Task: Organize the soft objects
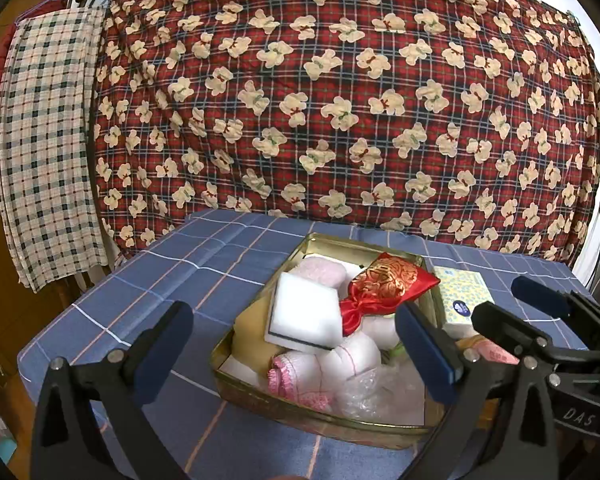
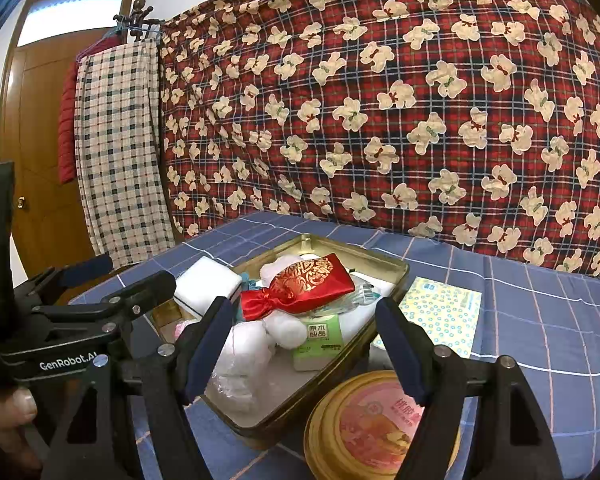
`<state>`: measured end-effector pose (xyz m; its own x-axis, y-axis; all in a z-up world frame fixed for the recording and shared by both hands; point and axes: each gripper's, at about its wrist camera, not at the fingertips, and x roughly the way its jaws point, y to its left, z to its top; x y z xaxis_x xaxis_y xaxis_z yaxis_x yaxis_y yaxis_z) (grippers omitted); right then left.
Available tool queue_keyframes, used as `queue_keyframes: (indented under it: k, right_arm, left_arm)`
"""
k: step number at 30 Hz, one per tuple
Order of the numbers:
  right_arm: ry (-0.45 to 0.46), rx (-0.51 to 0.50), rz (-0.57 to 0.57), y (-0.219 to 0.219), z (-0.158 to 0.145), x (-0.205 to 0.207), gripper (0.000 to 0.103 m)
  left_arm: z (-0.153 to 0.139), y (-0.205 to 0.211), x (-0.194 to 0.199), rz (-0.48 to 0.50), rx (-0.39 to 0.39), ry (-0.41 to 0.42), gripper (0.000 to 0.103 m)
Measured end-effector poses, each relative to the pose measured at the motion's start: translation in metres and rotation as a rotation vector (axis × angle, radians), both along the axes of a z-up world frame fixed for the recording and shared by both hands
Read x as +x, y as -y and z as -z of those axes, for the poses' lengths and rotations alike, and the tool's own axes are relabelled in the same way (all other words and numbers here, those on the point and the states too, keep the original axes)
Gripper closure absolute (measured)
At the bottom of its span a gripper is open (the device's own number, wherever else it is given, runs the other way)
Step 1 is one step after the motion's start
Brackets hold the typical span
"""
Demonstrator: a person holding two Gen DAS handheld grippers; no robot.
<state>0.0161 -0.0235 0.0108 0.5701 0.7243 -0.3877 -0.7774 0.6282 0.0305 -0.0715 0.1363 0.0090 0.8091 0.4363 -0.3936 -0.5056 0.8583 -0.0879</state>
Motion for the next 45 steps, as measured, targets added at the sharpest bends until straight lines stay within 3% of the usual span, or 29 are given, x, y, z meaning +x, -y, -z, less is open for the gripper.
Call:
queue_keyframes:
  k: [29, 38, 45]
  right_arm:
    - [-0.005, 0.003, -0.007, -0.002, 0.0, -0.007, 0.027]
    - [-0.018, 0.0, -0.007, -0.005, 0.004, -0.006, 0.027]
    - [-0.019, 0.0, -0.006, -0.006, 0.006, -0.006, 0.027]
  left_arm:
    - [0.003, -0.006, -0.002, -0.017, -0.001, -0.01, 0.001]
    - [0.006, -0.018, -0.006, -0.036, -0.046, -0.012, 0.001]
    - [0.011, -0.011, -0.001, -0.019, -0.019, -0.03, 0.001]
